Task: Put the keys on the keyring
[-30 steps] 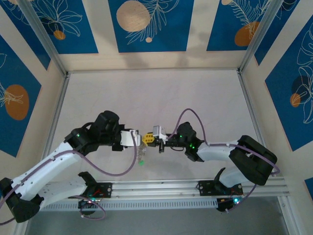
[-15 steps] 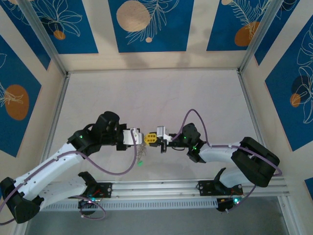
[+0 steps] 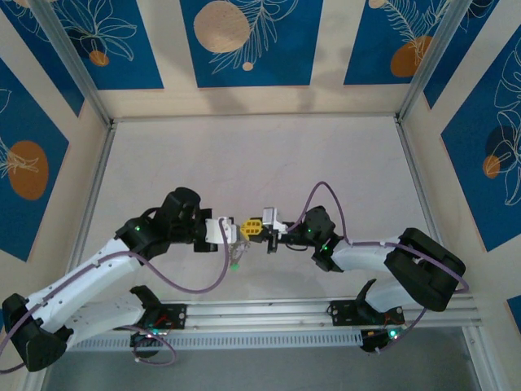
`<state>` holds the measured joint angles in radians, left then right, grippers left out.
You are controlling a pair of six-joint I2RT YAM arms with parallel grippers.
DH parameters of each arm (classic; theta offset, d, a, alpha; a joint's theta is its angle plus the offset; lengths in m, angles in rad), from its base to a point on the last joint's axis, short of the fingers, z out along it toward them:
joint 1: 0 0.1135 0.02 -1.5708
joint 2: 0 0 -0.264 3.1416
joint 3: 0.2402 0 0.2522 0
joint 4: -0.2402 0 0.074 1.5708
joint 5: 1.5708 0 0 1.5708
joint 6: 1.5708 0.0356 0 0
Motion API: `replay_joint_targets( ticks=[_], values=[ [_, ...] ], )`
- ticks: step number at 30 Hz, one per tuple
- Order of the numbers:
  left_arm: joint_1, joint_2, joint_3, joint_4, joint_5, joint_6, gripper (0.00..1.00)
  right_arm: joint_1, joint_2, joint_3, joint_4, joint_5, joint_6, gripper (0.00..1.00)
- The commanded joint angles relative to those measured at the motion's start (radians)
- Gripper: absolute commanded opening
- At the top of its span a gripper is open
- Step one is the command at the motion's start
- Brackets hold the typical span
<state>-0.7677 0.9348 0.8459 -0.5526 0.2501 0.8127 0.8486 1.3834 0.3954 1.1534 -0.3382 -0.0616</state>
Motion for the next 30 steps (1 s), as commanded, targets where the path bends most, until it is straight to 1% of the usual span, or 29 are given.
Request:
replay_joint_targets(
  ticks=[1,5,8,10,12,18,23,30],
  values=[
    [0.002,-0.006,-0.029,-0.014,-0.008,0.035,0.00,-0.004,-0.021,-0.004,0.122,0.066,0.047,0.00],
    [-0.007,-0.001,-0.045,0.002,-0.026,0.029,0.00,-0.003,-0.003,0.000,0.154,0.098,0.082,0.00],
    [-0.008,-0.010,-0.053,0.038,0.007,-0.008,0.00,-0.002,0.023,0.006,0.178,0.100,0.105,0.00],
    [-0.006,-0.026,-0.061,0.081,0.008,-0.051,0.19,0.004,0.046,0.012,0.191,0.092,0.112,0.00],
    [-0.002,-0.049,-0.072,0.111,0.001,-0.074,0.23,0.007,0.062,0.017,0.202,0.082,0.111,0.00],
    [0.027,-0.082,-0.079,0.158,0.017,-0.127,0.31,0.009,0.076,0.023,0.205,0.039,0.102,0.00],
    [0.033,-0.078,-0.072,0.153,0.023,-0.118,0.32,0.010,0.066,0.029,0.170,-0.012,0.066,0.00],
    [0.037,-0.066,-0.059,0.135,0.082,-0.093,0.30,0.010,0.053,0.030,0.136,-0.047,0.028,0.00]
  ],
)
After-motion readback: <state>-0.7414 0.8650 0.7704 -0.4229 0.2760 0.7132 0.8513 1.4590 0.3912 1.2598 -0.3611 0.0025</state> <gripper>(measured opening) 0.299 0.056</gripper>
